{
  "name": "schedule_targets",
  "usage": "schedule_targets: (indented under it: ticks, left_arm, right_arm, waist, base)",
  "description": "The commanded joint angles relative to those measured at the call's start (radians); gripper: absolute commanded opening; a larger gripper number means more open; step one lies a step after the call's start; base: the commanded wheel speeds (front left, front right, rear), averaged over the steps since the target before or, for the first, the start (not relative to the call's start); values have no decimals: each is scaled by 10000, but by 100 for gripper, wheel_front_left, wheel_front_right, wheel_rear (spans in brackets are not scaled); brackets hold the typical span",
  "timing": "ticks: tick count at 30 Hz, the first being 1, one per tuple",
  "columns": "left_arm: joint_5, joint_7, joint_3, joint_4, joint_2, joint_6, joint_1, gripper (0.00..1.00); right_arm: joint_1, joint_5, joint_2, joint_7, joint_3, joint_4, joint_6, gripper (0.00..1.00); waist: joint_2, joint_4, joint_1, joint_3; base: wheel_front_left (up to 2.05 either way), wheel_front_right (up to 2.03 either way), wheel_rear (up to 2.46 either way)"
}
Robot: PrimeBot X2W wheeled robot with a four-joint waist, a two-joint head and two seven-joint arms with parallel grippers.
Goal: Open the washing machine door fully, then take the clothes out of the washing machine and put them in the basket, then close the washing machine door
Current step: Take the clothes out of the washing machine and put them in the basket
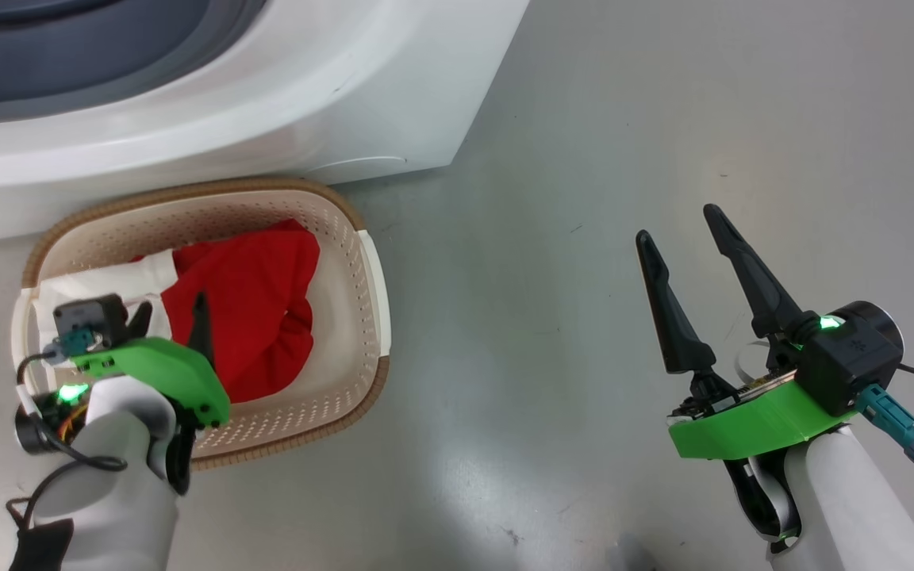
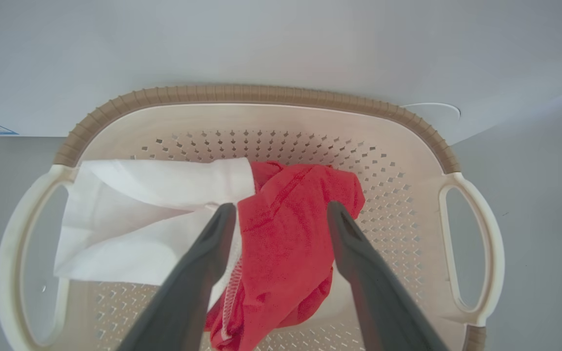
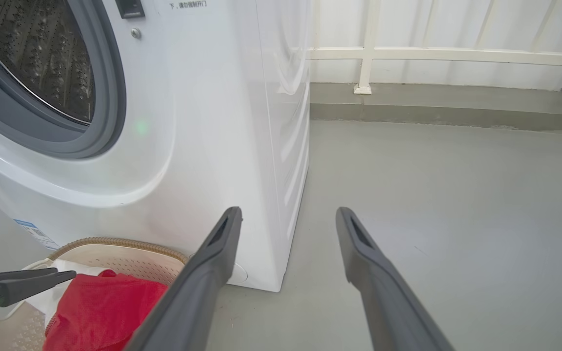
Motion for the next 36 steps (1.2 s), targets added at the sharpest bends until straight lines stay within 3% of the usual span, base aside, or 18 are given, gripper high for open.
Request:
schedule_targets:
  ticks: [1, 17, 25, 36]
  left_arm:
    - [-56, -120, 241, -309, 336, 22, 126, 100]
    - [619, -121, 1420, -4566, 215, 191, 1636, 100]
    - [1068, -122, 2005, -6537, -161, 115, 2950, 100]
    - [1419, -122, 2028, -8914, -491, -238, 4696, 100]
  right_arm:
    - [-4, 68, -14, -63, 186, -190, 48, 100]
    - [179, 43, -14, -63, 208, 219, 48, 100]
    - [423, -52, -14, -63, -10, 446, 48, 100]
    - [868, -170, -14, -63, -216, 538, 48, 100]
  waist:
    - [0, 23, 0, -60]
    - [0, 514, 0, -1240]
    - [0, 671, 0, -2121]
    - [0, 832, 0, -3235]
  base:
    - [0, 0, 0]
    - [0, 0, 0]
    - [0, 0, 0]
    - [0, 0, 0]
